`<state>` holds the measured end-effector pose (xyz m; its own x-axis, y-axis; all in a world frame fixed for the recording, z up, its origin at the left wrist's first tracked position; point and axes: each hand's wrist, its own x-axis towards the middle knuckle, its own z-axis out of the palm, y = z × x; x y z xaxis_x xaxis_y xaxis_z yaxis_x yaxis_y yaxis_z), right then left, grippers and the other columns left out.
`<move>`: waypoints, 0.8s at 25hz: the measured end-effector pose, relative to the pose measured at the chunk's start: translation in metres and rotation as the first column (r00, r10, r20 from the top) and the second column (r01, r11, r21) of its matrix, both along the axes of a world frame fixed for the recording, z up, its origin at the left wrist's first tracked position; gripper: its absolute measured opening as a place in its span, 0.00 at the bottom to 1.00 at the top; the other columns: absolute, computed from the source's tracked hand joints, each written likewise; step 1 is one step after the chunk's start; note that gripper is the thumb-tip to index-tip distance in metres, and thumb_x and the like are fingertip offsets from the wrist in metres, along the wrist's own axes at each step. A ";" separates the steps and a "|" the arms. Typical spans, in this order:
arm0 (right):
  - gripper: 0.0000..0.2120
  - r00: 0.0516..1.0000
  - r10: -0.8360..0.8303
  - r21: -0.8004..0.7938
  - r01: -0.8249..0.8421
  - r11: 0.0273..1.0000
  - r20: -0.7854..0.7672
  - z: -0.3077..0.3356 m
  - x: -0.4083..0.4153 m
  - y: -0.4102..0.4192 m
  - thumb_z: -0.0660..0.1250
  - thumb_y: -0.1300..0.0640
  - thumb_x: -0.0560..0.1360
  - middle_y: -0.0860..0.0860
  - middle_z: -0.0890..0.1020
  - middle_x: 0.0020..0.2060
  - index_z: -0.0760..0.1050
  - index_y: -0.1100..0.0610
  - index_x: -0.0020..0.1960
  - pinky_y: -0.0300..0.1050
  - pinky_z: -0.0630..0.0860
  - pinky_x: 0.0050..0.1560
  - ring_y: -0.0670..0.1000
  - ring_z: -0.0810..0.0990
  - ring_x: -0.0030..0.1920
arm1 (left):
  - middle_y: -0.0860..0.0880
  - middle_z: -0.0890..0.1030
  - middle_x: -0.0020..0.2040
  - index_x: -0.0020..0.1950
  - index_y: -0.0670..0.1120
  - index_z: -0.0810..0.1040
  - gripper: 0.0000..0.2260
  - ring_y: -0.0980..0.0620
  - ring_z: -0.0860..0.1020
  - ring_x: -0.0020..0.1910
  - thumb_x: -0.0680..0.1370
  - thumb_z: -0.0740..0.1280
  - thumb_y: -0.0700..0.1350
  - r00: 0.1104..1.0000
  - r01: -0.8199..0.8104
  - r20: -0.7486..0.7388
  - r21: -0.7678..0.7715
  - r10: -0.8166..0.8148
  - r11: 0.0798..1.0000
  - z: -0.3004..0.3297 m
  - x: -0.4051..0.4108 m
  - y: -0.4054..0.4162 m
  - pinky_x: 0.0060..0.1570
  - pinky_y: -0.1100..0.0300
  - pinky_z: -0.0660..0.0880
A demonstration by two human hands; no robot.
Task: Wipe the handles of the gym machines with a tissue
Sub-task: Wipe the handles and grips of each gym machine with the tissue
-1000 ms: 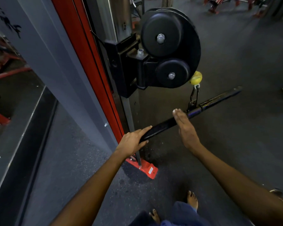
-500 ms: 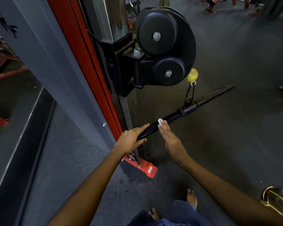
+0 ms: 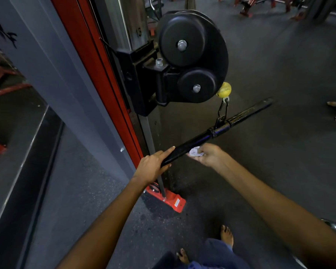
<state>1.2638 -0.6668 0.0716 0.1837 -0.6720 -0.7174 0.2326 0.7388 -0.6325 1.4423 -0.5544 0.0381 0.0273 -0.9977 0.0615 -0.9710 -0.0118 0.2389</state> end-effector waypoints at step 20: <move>0.16 0.940 0.053 0.000 -0.056 0.998 0.337 -0.016 0.005 -0.011 0.46 0.73 0.78 0.58 0.76 0.42 0.71 0.67 0.56 0.38 0.78 0.32 0.51 0.79 0.35 | 0.50 0.69 0.73 0.79 0.56 0.50 0.30 0.47 0.78 0.60 0.81 0.62 0.53 0.999 0.030 0.014 0.041 -0.030 0.999 0.001 -0.002 -0.007 0.56 0.51 0.76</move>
